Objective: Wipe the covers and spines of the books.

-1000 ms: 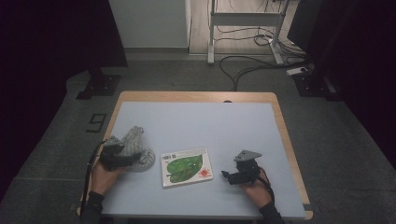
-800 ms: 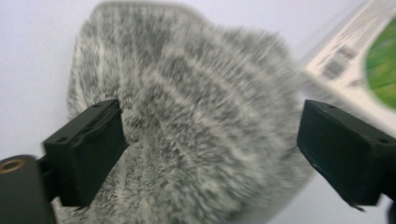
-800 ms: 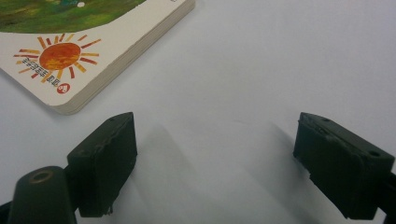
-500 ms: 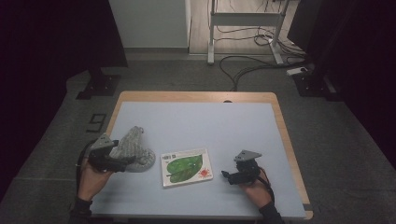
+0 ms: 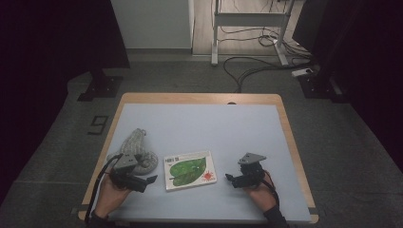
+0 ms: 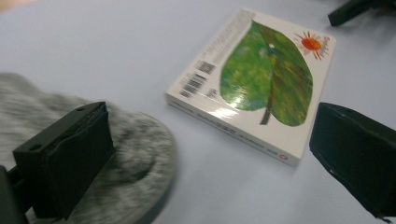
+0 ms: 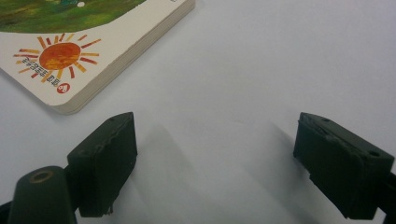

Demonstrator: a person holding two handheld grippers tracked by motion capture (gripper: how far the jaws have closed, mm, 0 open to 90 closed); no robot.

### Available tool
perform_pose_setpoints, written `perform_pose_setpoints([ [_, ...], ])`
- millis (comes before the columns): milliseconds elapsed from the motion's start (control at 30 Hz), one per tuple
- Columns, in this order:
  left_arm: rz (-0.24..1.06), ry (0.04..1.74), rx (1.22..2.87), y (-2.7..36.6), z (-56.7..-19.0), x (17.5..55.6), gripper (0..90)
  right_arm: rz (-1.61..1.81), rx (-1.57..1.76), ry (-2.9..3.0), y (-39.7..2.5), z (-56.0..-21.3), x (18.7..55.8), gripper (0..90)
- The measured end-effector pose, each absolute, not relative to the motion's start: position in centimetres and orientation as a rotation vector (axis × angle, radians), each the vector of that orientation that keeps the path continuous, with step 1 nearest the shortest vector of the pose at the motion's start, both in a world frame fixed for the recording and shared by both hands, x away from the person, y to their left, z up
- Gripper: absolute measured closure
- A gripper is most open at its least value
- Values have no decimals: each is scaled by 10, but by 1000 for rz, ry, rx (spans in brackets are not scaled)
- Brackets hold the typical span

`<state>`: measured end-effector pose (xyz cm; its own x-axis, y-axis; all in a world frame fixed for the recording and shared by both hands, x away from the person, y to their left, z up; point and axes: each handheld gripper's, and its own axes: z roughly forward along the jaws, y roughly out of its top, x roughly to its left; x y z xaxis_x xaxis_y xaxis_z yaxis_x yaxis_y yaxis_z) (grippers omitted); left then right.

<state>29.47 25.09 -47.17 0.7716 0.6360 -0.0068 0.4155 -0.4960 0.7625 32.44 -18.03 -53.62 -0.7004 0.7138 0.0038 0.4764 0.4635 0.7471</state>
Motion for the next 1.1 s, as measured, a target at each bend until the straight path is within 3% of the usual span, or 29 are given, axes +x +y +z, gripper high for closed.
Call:
perform_pose_setpoints([
  [533, 315, 770, 2271, 225, -512, 302, 0, 1084, 1015, 2408, -180, -536, 325, 126],
  [1100, 295, 746, 2282, 218, -519, 301, 0, 1084, 1015, 2412, -180, -536, 325, 126],
])
